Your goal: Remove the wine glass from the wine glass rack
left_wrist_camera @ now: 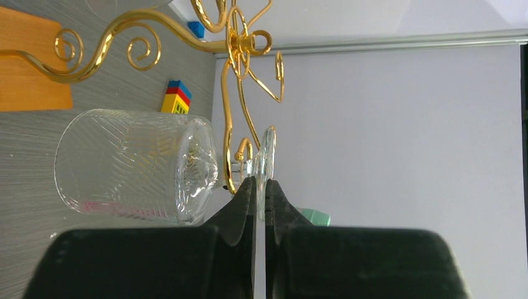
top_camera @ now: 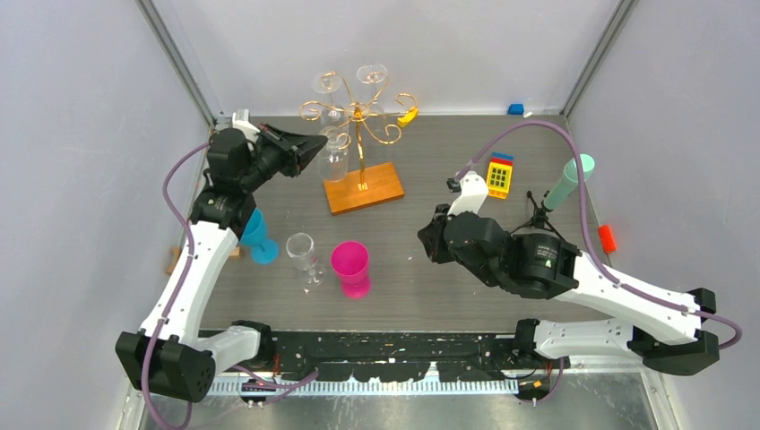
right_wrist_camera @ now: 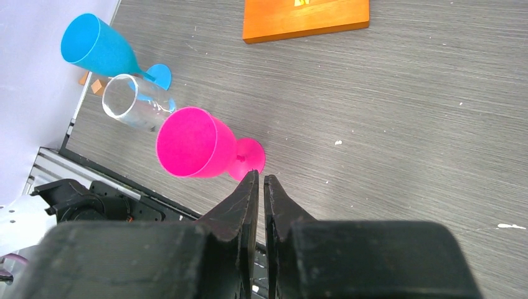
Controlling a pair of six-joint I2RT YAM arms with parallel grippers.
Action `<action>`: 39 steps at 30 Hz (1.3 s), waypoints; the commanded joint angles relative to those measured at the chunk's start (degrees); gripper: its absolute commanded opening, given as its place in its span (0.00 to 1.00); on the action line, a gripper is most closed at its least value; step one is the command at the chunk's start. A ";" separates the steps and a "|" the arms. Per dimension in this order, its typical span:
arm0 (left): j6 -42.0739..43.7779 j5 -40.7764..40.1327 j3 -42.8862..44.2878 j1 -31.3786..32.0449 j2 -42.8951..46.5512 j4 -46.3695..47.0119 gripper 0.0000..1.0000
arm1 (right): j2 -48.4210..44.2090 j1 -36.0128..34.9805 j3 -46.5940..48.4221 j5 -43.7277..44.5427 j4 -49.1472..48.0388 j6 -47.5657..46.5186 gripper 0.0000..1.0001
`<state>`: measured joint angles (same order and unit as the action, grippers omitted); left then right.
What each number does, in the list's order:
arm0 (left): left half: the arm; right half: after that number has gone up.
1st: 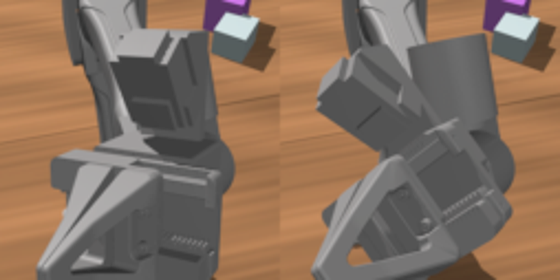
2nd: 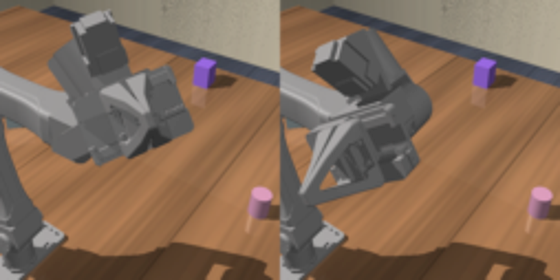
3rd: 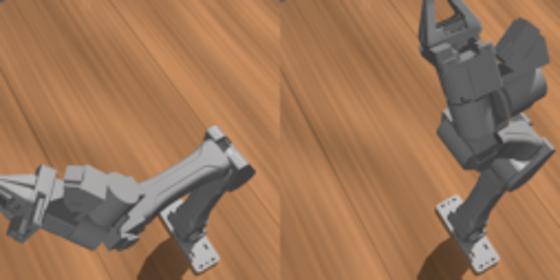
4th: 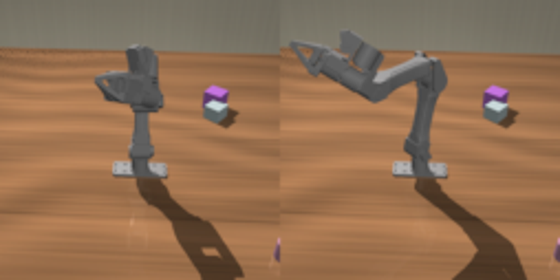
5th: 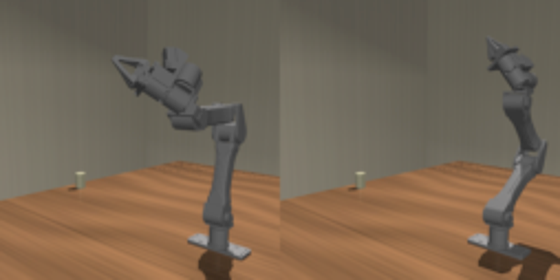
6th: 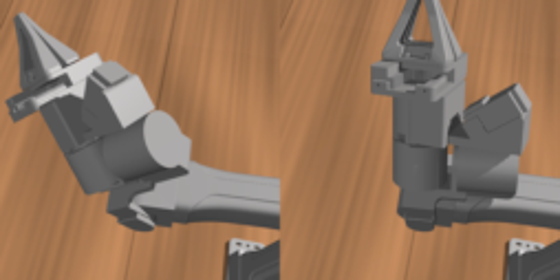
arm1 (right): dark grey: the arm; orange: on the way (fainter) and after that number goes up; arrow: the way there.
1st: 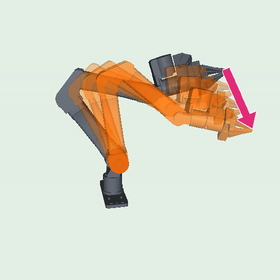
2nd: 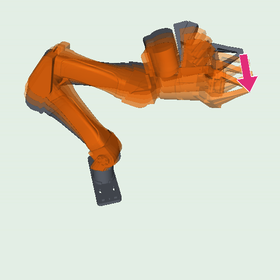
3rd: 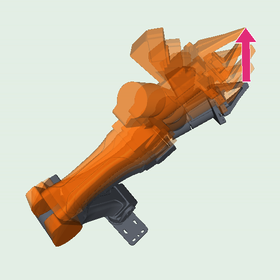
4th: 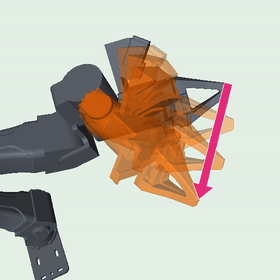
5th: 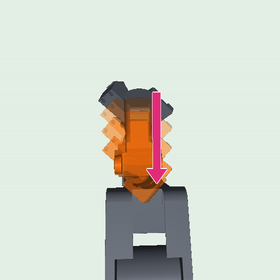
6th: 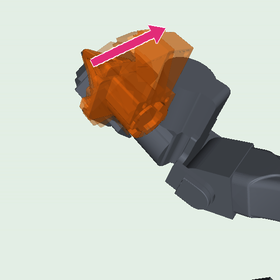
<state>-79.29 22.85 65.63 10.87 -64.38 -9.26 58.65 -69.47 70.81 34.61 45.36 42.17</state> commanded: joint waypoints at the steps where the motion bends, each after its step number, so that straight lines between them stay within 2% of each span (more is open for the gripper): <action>1: -0.59 -1.60 1.63 -0.90 0.57 4.32 0.00 | -1.44 0.02 0.04 2.24 -2.39 1.30 0.13; 12: -1.64 0.95 5.95 -1.03 -4.80 7.71 0.00 | -2.11 -0.07 -0.56 2.41 -2.46 1.60 0.13; 23: 0.87 5.43 11.02 -0.68 -7.32 5.30 0.00 | -1.73 -0.01 -0.71 2.57 -2.45 1.60 0.13; 37: 2.07 5.18 14.84 4.37 -11.83 6.10 0.00 | -1.22 -0.03 -0.45 2.14 -2.46 2.04 0.13; 39: 2.94 5.30 15.41 5.19 -12.07 6.11 0.00 | -1.10 0.00 -0.41 1.72 -2.39 2.08 0.16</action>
<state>-77.52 27.00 76.42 14.46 -76.95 -9.67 57.63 -69.47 69.69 34.89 45.04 42.96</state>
